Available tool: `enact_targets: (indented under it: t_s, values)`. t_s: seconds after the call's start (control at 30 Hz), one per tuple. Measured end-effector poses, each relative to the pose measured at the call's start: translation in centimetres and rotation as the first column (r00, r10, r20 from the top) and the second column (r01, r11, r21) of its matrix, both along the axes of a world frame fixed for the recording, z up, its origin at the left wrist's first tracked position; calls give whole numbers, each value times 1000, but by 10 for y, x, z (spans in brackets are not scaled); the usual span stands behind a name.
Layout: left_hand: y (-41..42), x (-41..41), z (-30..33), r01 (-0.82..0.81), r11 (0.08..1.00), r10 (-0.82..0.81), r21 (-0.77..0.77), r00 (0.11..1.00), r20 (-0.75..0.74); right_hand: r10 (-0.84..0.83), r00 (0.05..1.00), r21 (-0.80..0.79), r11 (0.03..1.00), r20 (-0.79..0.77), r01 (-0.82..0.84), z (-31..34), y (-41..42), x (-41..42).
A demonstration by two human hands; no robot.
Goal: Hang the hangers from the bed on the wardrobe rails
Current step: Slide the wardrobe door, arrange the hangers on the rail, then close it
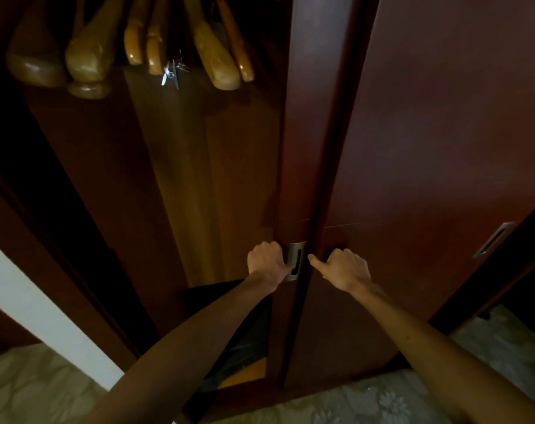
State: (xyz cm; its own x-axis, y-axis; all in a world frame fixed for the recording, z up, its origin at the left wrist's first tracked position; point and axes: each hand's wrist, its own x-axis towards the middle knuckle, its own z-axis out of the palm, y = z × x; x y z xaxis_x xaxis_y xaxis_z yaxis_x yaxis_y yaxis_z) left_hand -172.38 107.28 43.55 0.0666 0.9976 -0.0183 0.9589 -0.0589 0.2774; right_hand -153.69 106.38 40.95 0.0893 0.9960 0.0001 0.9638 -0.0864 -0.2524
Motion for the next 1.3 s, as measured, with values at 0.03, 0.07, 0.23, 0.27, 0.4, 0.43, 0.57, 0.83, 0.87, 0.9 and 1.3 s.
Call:
enact_targets:
  t_s: [0.03,0.07,0.23,0.27,0.4,0.43,0.57,0.83,0.87,0.9,1.3]
  values:
    - [1,6,0,12,1000,-12,0,1000,-11,7,1000,0,1000,13,-7,0,0,6]
    - [3,12,1,21,1000,-21,2,1000,-19,16,999,-1,1000,30,-16,0,0,13]
    - [9,43,5,80,997,-81,-20,993,-80,38,997,35,999,63,-40,1,1,40]
    - [10,49,5,93,995,-94,-21,991,-93,38,997,41,998,62,-40,1,2,45]
    - [14,72,5,118,993,-120,-19,988,-102,23,996,57,998,85,-28,1,5,64]
    - [15,78,4,122,992,-123,-18,988,-97,22,996,56,998,84,-27,0,6,69]
    - [21,100,4,152,988,-155,-40,984,-86,18,999,25,1000,48,-19,-5,10,89]
    - [31,138,3,197,979,-201,-49,975,-97,33,998,74,997,55,-37,-8,15,121]
    - [33,142,4,204,978,-208,-47,973,-100,34,998,75,996,54,-38,-8,16,124]
    - [34,146,4,214,976,-217,-44,971,-104,32,998,77,996,51,-35,-8,16,127]
    - [38,193,1,288,956,-292,-54,947,-136,43,999,40,998,22,-44,3,13,138]
